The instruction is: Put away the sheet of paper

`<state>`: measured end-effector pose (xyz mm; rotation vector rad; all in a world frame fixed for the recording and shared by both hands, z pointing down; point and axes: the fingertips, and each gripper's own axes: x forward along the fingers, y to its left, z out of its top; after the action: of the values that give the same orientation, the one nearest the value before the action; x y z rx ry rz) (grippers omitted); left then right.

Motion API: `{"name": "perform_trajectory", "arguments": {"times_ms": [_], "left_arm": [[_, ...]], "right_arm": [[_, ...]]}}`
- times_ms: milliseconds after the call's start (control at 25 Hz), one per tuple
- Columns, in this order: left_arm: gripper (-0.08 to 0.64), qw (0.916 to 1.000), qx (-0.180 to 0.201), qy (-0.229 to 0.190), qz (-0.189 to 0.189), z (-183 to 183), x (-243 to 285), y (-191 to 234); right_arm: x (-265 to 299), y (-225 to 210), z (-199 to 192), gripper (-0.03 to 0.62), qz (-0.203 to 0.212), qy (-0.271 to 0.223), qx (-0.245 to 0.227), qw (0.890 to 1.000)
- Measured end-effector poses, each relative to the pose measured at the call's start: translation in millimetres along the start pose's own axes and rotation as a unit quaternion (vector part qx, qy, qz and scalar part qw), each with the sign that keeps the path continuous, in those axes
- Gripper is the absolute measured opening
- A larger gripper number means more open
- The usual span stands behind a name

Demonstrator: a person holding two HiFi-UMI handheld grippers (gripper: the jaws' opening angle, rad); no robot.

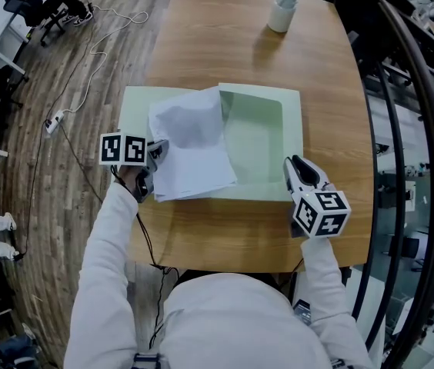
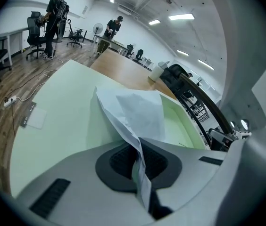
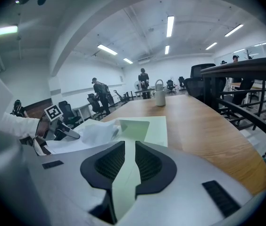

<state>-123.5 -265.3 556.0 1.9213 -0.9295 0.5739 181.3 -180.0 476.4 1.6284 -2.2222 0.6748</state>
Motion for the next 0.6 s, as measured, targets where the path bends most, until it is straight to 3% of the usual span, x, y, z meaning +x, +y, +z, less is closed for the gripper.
{"name": "perform_trajectory", "arguments": {"times_ms": [200, 400, 600], "left_arm": [[0.017, 0.9999, 0.013, 0.008, 0.003, 0.4, -1.1, 5.5], [0.017, 0.9983, 0.048, -0.007, -0.032, 11.2, 1.2, -2.4], [0.017, 0.9961, 0.08, -0.005, -0.037, 21.6, 12.1, -11.7]], "right_arm": [[0.2, -1.9, 0.0, 0.091, 0.0, 0.001, 0.0, 1.0], [-1.8, 1.9, -0.9, 0.092, 0.001, 0.001, -0.001, 1.0], [-3.8, 3.6, -1.9, 0.091, 0.001, 0.003, -0.002, 1.0]]}}
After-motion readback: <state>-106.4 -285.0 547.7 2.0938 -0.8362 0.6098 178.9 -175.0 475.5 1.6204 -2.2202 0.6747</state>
